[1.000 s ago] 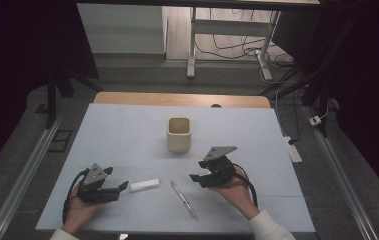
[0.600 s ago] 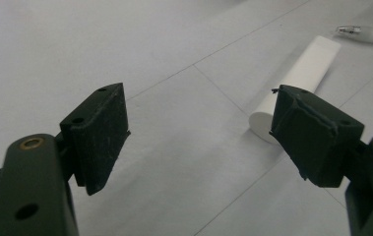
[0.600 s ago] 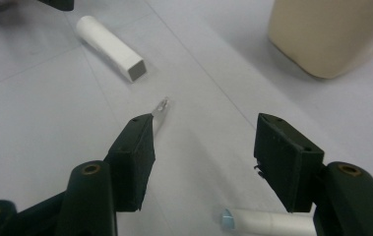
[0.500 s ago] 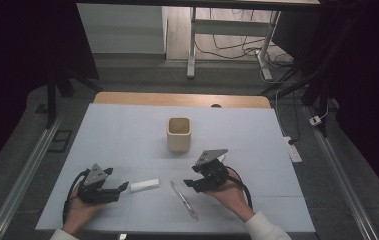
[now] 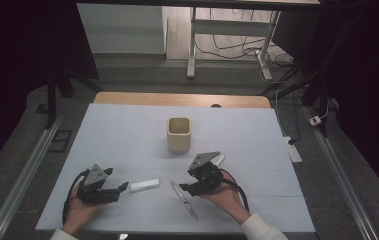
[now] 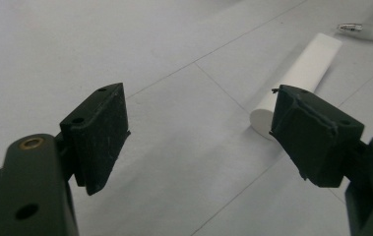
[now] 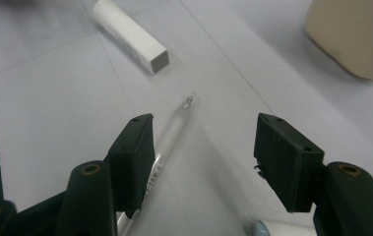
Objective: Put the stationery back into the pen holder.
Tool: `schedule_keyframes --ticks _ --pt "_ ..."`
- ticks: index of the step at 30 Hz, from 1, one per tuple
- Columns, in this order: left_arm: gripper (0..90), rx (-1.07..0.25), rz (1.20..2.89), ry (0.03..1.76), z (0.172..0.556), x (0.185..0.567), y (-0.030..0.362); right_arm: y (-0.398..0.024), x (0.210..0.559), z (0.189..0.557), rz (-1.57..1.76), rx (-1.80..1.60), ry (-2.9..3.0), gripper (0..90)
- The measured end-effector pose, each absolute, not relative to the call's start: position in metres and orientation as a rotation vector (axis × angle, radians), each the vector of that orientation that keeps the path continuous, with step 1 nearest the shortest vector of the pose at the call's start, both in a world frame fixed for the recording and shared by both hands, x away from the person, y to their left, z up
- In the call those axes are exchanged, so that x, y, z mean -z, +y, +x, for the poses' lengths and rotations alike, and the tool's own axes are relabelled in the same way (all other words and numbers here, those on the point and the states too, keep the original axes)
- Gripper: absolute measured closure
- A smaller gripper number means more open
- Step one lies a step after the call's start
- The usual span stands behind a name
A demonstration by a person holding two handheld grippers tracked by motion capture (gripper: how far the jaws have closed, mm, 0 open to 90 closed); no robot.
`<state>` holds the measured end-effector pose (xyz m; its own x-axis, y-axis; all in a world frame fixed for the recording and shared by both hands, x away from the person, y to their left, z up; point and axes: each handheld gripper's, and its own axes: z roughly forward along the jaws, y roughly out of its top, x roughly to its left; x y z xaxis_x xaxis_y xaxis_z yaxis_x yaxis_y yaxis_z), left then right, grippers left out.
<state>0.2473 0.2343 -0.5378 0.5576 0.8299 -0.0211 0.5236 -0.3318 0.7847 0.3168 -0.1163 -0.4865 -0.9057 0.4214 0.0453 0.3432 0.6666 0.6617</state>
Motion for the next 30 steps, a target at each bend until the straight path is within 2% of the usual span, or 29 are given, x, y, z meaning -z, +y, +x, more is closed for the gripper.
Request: schedule_keyframes --ticks 19,30 --pt "21.9 -0.495 2.019 1.089 0.247 0.539 0.235 -0.086 0.509 0.312 0.559 -0.895 2.851 39.8" --pt "21.9 -0.493 2.028 1.084 0.247 0.54 0.234 -0.073 0.518 0.31 0.531 -0.825 2.829 50.2"
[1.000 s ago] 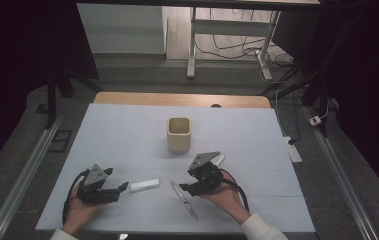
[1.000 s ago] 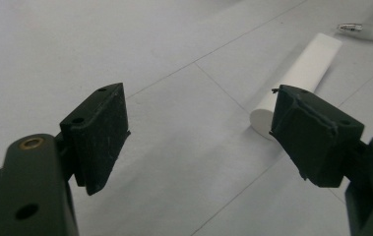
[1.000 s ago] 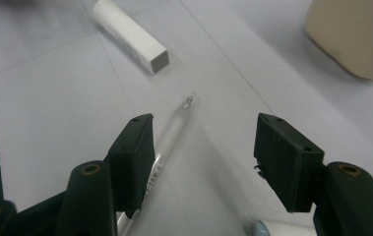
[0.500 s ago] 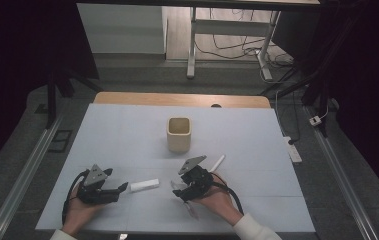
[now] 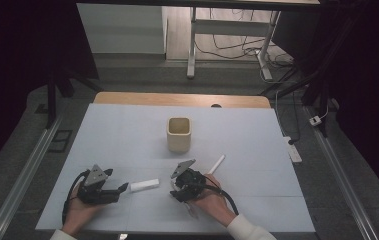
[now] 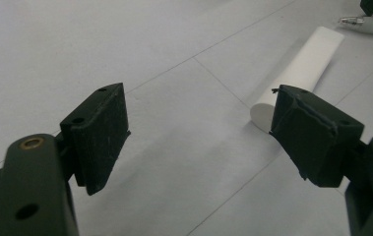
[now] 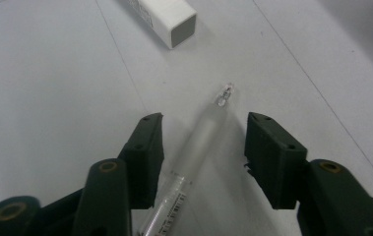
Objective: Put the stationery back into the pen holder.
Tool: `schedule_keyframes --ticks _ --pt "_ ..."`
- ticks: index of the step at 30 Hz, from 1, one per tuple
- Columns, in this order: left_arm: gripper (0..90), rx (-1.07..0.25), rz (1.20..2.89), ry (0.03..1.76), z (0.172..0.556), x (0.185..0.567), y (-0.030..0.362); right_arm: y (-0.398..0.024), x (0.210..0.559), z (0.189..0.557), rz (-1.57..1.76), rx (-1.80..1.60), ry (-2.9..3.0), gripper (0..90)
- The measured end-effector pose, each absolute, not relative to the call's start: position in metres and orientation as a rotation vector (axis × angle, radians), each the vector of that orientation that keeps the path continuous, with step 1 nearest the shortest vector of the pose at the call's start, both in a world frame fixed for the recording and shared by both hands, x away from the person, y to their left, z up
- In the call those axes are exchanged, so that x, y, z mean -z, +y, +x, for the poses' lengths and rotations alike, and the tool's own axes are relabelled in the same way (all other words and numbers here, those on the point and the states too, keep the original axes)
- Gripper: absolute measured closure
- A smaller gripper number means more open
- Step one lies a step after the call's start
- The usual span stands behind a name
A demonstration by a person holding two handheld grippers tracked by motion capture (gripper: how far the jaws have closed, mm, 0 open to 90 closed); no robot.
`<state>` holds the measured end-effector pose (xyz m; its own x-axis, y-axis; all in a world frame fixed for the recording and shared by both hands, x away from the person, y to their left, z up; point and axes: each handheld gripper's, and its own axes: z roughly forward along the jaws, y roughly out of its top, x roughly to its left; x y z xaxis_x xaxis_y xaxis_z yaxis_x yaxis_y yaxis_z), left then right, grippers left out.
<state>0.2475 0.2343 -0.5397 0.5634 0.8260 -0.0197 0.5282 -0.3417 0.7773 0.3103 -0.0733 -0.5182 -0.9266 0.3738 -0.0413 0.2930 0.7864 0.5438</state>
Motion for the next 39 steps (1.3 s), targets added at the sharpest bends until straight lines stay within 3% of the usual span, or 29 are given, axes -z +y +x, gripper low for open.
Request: schedule_keyframes --ticks 10,21,39 --pt "22.0 -0.491 2.036 1.079 0.247 0.54 0.233 -0.071 0.518 0.311 0.541 -0.82 2.839 61.1" --pt "22.0 -0.495 2.039 1.077 0.246 0.54 0.233 -0.068 0.514 0.309 0.601 -0.757 2.843 79.6" --pt "22.0 -0.492 2.039 1.075 0.247 0.54 0.233 -0.075 0.506 0.309 0.563 -0.807 2.812 80.4"
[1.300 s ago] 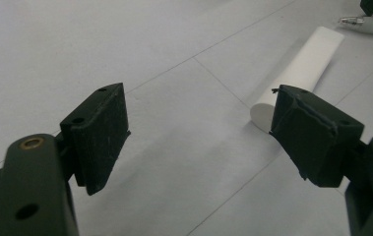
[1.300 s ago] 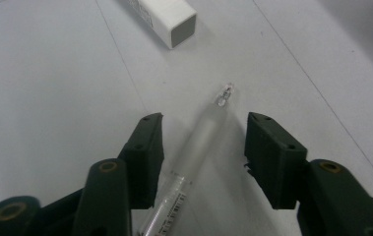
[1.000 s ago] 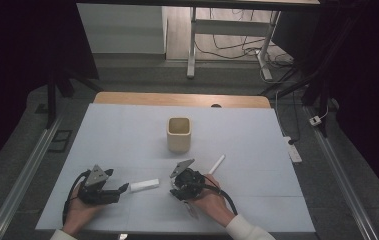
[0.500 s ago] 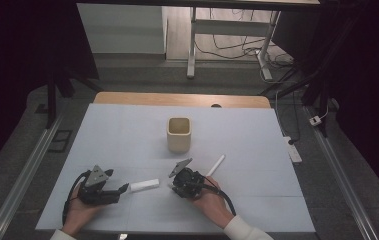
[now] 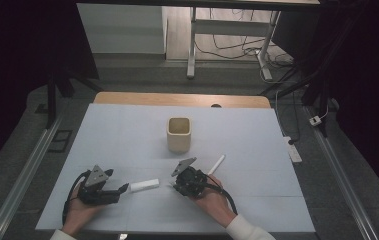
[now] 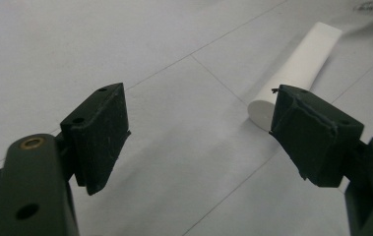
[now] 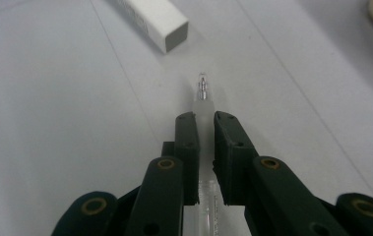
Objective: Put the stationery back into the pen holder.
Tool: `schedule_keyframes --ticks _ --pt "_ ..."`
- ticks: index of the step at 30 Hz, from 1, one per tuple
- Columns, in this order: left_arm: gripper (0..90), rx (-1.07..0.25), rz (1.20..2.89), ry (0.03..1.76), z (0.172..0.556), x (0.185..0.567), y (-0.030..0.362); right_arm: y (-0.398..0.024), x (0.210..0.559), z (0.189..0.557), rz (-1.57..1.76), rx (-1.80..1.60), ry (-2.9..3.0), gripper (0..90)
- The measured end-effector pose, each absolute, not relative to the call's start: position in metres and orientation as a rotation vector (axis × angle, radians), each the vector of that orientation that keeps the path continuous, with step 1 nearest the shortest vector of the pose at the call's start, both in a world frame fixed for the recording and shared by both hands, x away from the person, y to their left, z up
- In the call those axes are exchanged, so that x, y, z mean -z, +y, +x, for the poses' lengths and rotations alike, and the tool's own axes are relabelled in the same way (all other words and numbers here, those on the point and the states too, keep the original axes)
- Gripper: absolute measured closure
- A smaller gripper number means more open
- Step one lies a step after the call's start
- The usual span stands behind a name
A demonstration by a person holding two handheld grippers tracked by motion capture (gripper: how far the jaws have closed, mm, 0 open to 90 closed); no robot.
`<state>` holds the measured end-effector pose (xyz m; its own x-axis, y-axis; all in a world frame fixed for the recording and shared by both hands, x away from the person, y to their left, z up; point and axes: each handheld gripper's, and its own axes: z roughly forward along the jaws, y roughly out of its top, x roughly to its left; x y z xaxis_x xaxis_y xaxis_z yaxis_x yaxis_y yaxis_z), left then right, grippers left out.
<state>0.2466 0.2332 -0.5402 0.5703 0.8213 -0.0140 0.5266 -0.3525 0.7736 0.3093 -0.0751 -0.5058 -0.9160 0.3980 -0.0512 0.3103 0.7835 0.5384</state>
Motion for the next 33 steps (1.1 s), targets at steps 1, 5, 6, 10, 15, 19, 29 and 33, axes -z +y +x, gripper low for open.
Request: schedule_keyframes --ticks 1,5,6,10,15,19,29,33 --pt "22.0 -0.493 2.04 1.076 0.247 0.54 0.233 -0.076 0.504 0.309 0.56 -0.818 2.806 80.3" --pt "22.0 -0.493 2.038 1.075 0.246 0.54 0.233 -0.081 0.497 0.312 0.554 -0.879 2.791 80.4" --pt "22.0 -0.493 2.039 1.075 0.246 0.54 0.233 -0.083 0.495 0.312 0.568 -0.891 2.791 80.4" --pt "22.0 -0.494 2.041 1.075 0.247 0.54 0.233 -0.088 0.488 0.313 0.583 -0.934 2.774 80.4" --pt "22.1 -0.492 2.041 1.076 0.247 0.54 0.233 -0.097 0.476 0.317 0.592 -1.015 2.747 80.4" --pt "22.0 -0.492 2.04 1.075 0.247 0.54 0.233 -0.106 0.466 0.319 0.608 -1.075 2.712 80.4" --pt "22.1 -0.493 2.039 1.075 0.246 0.54 0.233 -0.118 0.452 0.321 0.616 -1.173 2.629 80.4" --pt "22.1 -0.492 2.036 1.076 0.246 0.54 0.233 -0.119 0.45 0.321 0.62 -1.193 2.615 80.4"
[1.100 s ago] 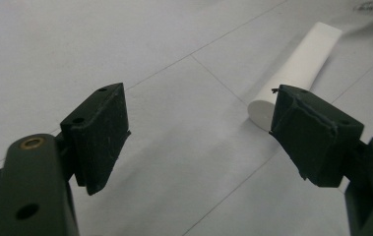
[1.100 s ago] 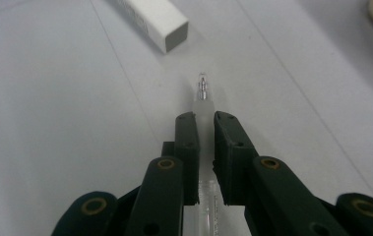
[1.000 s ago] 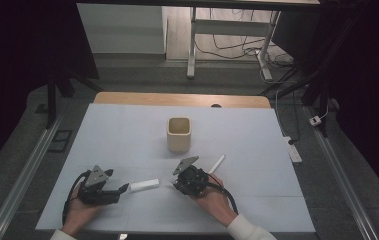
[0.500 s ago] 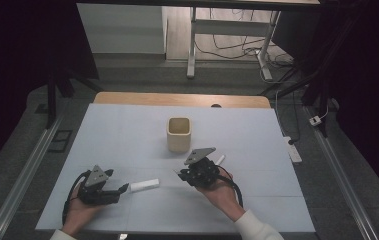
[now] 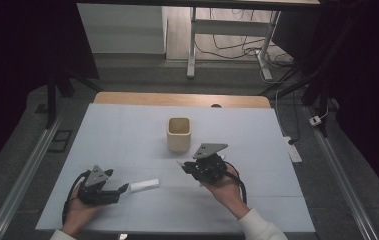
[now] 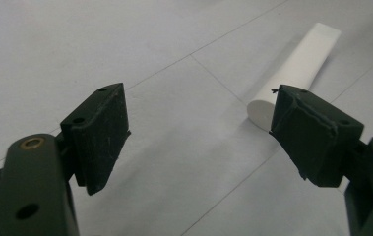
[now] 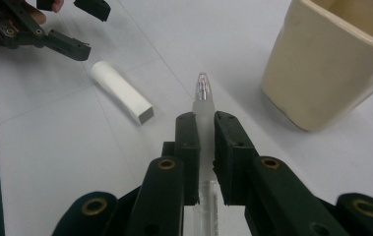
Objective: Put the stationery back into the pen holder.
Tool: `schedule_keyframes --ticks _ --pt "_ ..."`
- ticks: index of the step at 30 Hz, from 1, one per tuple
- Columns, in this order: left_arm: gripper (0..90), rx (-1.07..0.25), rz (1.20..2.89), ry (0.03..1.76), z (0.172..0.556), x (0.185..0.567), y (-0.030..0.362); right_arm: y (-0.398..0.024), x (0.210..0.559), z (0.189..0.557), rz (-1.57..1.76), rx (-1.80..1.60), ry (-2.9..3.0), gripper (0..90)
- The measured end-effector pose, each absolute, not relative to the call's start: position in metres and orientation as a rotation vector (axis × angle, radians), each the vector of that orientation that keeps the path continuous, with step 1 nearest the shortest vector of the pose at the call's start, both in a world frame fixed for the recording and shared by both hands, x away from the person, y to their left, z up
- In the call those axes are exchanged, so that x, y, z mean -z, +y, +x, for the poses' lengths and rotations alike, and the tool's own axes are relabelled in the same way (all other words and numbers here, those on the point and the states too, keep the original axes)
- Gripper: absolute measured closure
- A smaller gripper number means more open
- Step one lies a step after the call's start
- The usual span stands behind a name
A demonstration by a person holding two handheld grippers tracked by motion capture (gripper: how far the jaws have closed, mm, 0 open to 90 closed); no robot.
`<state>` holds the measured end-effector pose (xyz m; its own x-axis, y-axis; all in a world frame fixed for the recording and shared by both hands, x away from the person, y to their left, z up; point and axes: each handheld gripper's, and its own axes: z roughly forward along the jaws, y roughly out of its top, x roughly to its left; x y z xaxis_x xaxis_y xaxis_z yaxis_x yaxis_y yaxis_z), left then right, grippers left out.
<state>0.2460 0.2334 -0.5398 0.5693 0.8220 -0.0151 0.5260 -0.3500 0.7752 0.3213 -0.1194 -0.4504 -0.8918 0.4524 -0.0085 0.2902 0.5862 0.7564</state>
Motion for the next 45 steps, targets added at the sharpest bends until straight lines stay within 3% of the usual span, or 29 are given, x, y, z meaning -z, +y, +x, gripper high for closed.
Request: schedule_keyframes --ticks 33,45 --pt "22.0 -0.493 2.03 1.076 0.245 0.539 0.234 -0.141 0.424 0.337 0.686 -1.453 2.381 80.3" --pt "22.0 -0.489 2.026 1.072 0.245 0.539 0.234 -0.12 0.412 0.35 0.662 -1.496 2.317 80.3"
